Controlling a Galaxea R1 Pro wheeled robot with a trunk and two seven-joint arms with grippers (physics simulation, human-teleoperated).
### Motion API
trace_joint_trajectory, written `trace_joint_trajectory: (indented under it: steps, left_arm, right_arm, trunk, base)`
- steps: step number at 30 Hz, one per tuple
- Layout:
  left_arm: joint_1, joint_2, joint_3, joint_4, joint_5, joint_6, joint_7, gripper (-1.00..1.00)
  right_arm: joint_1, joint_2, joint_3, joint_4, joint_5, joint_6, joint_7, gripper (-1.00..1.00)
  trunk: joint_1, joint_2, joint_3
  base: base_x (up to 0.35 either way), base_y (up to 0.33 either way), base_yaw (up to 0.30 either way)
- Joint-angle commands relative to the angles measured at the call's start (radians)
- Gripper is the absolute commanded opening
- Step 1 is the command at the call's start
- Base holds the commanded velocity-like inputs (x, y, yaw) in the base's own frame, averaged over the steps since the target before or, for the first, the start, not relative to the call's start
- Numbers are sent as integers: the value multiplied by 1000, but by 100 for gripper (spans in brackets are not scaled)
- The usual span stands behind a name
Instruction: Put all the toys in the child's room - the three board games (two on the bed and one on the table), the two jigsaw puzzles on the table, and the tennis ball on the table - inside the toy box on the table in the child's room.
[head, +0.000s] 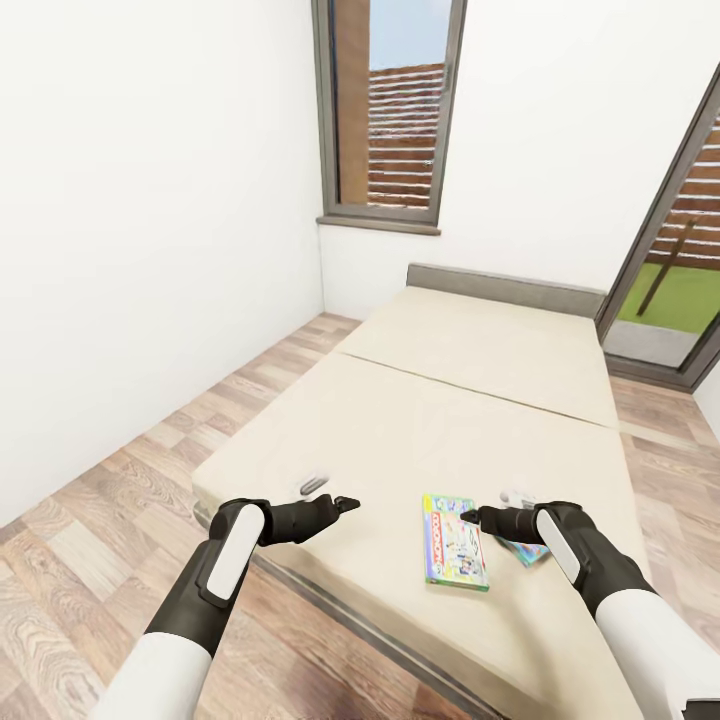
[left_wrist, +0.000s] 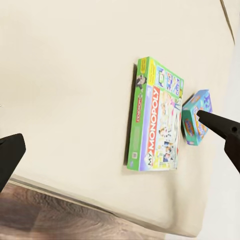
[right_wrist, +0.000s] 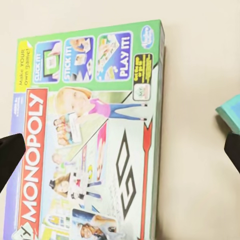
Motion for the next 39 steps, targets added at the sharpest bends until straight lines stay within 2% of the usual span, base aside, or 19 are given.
trace_joint_trajectory:
  steps: [1, 24, 39]
  left_arm:
    - [-1, 0, 1, -1, -1, 4, -1, 100]
    - [0, 0, 1, -1, -1, 4, -1, 100]
    - [0, 1, 1, 1, -1, 4, -1, 100]
  right_arm:
    - [-1, -1, 3, -1, 1, 3, 2, 100]
    - [0, -1, 6, -1, 2, 3, 2, 100]
    - [1, -1, 6, -1, 1, 3, 4, 100]
  trunk:
    - [0, 0, -3]
    - [0, 0, -39]
    - [0, 0, -46]
  base:
    - [0, 0, 0]
    - [0, 0, 0]
    - [0, 0, 0]
